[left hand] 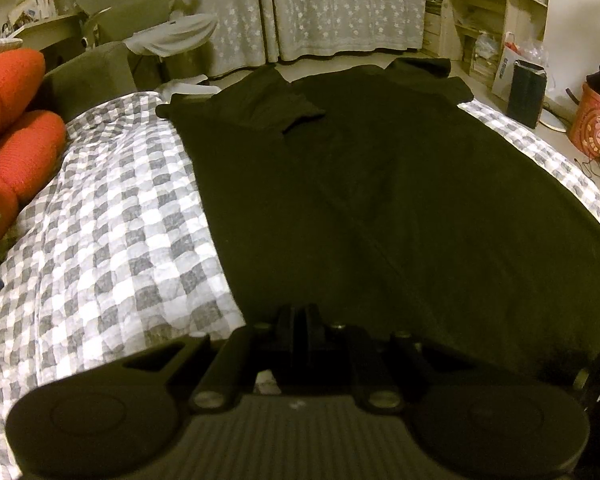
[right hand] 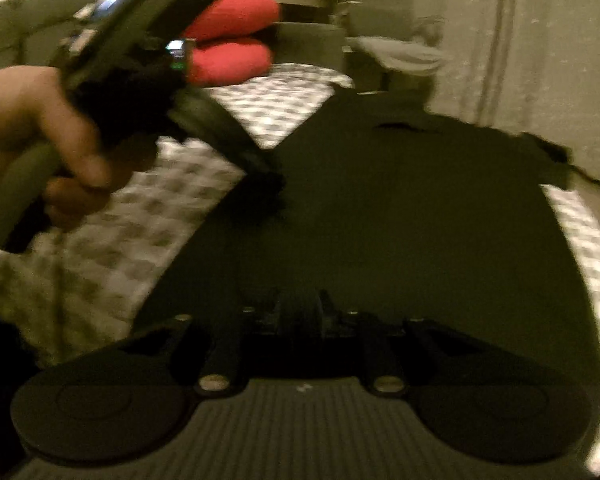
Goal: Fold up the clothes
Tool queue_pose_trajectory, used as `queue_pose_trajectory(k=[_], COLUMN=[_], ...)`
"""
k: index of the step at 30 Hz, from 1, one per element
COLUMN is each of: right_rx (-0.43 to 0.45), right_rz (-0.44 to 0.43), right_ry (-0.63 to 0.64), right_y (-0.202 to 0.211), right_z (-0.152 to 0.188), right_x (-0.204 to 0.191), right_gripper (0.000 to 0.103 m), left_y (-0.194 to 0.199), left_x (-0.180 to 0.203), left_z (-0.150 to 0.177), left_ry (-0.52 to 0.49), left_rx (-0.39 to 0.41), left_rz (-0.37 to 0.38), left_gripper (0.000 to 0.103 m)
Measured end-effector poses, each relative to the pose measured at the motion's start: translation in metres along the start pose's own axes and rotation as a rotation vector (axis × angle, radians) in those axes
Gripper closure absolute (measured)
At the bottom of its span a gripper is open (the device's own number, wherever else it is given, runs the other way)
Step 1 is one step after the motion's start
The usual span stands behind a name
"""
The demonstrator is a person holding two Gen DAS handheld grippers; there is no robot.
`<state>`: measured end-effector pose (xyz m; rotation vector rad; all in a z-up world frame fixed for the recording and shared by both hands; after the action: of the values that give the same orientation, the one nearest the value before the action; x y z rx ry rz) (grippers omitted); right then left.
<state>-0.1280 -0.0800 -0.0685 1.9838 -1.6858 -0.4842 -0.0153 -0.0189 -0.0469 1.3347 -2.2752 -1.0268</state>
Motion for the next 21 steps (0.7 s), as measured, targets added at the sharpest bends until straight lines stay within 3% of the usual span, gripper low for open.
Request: queue_pose_trajectory(k=[10, 14, 17, 21], right_rx=[0.005, 0.023, 0.06, -0.011], right_rz=[0.057, 0.067, -0.021, -0.08], right_ry=[-0.166, -0.129, -0.136, -0.107], right_y=[0.017, 0.018, 0.023, 0.01], right_z=[0.012, 0.009, 0.005, 0.008], right_x=[0.028, 0.024, 0.016, 0.003], right_gripper=[0.074, 0.074, 0.074, 0.074], left_y=[0.0, 0.001, 0.002, 0.003], left_x=[-0.001, -0.001, -0.003, -0.003], left_z=[0.001, 0.001, 0.001, 0.001], left_ry=[-0.007, -0.008, -0.008, 0.002], left_rx=[-0.003, -0.006, -0.007, 0.004], left_rz=[0.001, 0.002, 0.008, 0.012], left_gripper=[0.097, 0.097, 0.097, 0.096])
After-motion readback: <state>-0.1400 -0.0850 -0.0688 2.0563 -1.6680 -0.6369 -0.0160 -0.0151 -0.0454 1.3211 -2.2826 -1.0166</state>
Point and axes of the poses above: each gripper's, at about its wrist camera, not at the fingertips, and y roughly against the way its jaws point, x to its right, z to its underside, the point moved 2 cm from there along -y, roughly the way its jaws point, and after that the axes turned 4 degrees about x, right-handed, at the moved point
